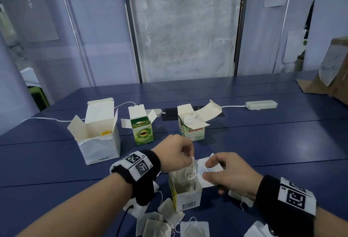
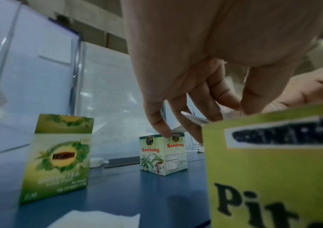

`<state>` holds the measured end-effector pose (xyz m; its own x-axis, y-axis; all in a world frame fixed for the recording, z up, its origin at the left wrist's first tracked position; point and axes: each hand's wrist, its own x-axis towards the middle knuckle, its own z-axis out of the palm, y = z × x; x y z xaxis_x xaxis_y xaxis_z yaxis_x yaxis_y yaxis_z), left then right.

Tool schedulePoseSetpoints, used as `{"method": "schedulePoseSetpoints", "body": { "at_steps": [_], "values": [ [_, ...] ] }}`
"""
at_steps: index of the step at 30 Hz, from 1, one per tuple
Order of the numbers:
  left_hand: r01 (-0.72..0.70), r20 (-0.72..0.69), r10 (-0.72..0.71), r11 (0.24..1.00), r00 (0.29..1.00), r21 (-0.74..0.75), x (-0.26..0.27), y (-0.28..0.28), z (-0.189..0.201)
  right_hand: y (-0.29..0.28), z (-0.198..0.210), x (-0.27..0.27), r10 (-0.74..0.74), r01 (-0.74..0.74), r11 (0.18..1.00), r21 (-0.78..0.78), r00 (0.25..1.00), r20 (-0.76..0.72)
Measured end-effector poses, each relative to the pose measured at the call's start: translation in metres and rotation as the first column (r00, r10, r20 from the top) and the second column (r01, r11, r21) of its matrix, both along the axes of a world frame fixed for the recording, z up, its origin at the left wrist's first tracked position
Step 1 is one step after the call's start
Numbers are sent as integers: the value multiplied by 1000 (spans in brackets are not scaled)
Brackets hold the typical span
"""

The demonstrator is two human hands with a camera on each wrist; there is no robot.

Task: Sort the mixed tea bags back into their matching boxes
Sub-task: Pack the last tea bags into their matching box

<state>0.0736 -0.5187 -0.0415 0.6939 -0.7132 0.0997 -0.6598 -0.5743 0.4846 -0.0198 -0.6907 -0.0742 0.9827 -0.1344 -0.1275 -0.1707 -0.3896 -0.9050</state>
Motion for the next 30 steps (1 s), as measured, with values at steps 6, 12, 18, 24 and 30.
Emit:
{"method": "schedulePoseSetpoints", "body": {
  "at_steps": [6, 12, 18, 24, 30],
  "values": [
    [-188, -384, 127, 974, 915, -125, 11, -5, -4, 1, 0, 2, 53, -53, 997, -56, 999, 0],
    [-499, -504, 433, 867, 747, 6, 32, 1, -7, -2, -4, 0, 100, -101, 992, -81, 995, -21],
    [-606, -595, 490, 795, 637, 6, 43, 19, -7, -6, -1, -1, 111, -115, 991, -73, 993, -48],
    [-417, -326, 346, 891, 880, -178, 40, 19, 4, -3, 4, -2, 123, -128, 985, -119, 991, -52],
    [186, -111, -155, 911, 982, 368, 8, 8, 21, -1, 3, -1, 128, -134, 985, -111, 990, -61]
  ]
}}
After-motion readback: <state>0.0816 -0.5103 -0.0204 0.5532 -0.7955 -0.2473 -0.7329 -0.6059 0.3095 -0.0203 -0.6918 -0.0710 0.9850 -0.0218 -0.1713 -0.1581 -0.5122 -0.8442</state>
